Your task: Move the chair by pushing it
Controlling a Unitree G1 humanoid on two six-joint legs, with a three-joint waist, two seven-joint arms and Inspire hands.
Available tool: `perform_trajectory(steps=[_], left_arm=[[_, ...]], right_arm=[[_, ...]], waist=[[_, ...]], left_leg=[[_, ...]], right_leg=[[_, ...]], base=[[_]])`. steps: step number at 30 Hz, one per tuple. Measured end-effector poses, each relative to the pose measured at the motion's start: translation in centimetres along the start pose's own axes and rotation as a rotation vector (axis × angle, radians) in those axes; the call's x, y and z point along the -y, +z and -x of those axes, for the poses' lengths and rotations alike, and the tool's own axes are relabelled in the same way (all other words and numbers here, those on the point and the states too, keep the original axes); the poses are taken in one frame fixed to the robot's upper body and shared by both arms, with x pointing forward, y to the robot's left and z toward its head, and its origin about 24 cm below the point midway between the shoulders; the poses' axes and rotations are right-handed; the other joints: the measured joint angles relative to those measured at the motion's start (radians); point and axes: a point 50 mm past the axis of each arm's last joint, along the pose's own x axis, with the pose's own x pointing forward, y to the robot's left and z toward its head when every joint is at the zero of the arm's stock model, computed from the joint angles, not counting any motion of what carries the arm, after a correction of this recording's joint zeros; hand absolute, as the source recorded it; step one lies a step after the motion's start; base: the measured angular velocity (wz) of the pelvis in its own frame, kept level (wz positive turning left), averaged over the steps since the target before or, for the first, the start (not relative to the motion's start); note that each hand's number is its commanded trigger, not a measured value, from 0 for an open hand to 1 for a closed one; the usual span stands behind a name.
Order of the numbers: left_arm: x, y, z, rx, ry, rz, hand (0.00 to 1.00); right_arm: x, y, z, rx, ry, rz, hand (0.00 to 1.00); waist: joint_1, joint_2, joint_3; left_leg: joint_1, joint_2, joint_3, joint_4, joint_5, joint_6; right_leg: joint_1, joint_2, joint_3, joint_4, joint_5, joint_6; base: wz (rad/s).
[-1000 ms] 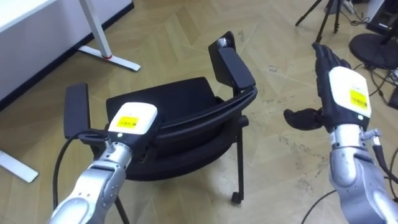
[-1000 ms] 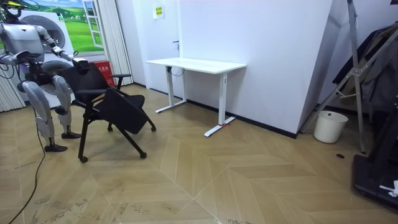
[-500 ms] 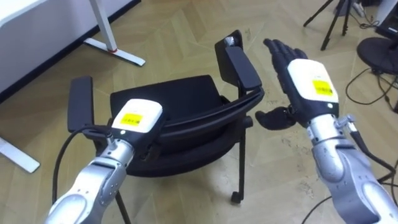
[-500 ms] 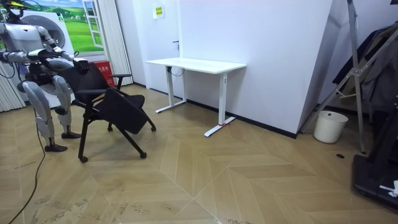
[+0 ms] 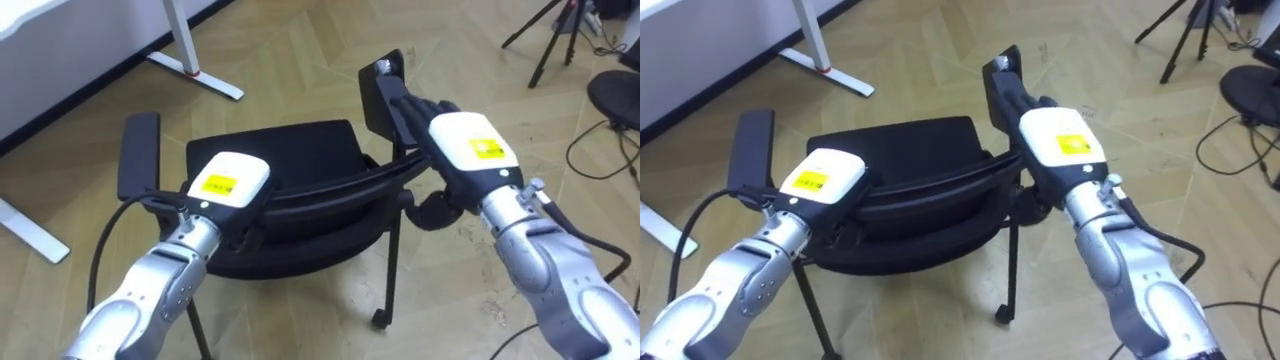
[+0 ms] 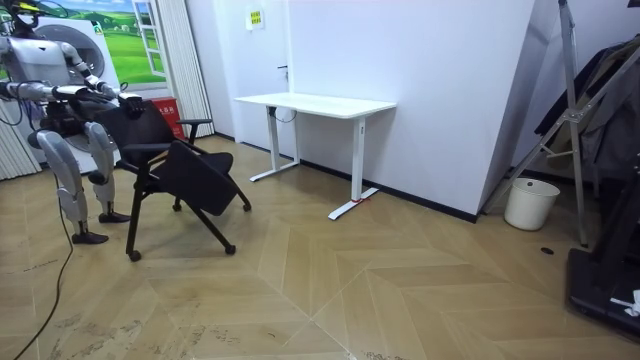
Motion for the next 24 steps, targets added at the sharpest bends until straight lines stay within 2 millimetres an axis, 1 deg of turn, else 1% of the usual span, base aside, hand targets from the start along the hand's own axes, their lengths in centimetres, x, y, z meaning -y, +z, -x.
perform_trajectory(steps=[3,8,12,16,18,20,24], left_arm=[[0.0,-0.1,-0.2,0.006,-0.004,-0.005,1.0],[0.0,-0.2,-0.4,0.016,-0.004,-0.007,1.0],[0.1,-0.2,-0.4,0.023,0.002,-0.009,1.0],[0.1,-0.1,-0.4,0.028,0.001,-0.011,1.0],[0.1,-0.1,-0.4,0.031,0.0,-0.012,1.0],[0.2,0.0,-0.4,0.035,-0.001,-0.012,1.0],[0.3,0.2,-0.4,0.041,0.007,-0.007,1.0]], right_arm=[[-0.4,0.3,0.0,0.017,0.031,0.041,0.0],[-0.7,0.6,0.0,0.038,0.06,0.052,0.0],[-1.5,1.3,0.0,0.066,0.103,0.08,0.0],[-2.4,1.6,0.1,0.077,0.141,0.08,0.0],[-3.1,1.5,0.2,0.072,0.172,0.081,0.0],[-3.2,1.4,0.2,0.071,0.172,0.082,0.0],[-3.3,1.4,0.2,0.07,0.149,0.087,0.0]], waist=[[0.0,-0.006,-0.0006],[0.005,-0.007,-0.0003],[0.009,-0.006,-0.0002],[0.007,-0.005,0.0002],[0.007,-0.004,0.0009],[0.007,-0.001,0.0007],[0.009,0.009,0.0029]], left_leg=[[0.001,0.0,-0.007,0.0,0.0,0.0],[0.002,0.0,-0.009,0.0,0.0,0.0],[0.002,0.0,-0.012,0.0,0.0,0.0],[0.001,0.0,-0.022,0.0,0.0,0.0],[0.002,0.0,-0.029,0.0,0.0,0.0],[0.002,-0.001,-0.033,0.0,0.0,0.0],[0.002,0.0,-0.035,0.0,0.0,0.0]], right_leg=[[-0.001,0.0,-0.006,-0.001,0.0,0.0],[0.0,-0.001,-0.01,-0.002,0.0,0.0],[-0.001,-0.001,-0.01,-0.002,0.0,0.0],[0.003,-0.002,-0.017,-0.01,0.0,-0.001],[0.01,-0.003,-0.023,-0.019,0.001,-0.002],[0.013,-0.004,-0.028,-0.019,0.001,-0.002],[0.014,-0.005,-0.035,-0.018,0.001,-0.002]], base=[[0.05],[0.01],[0.0],[0.04],[0.07],[0.07],[0.03]])
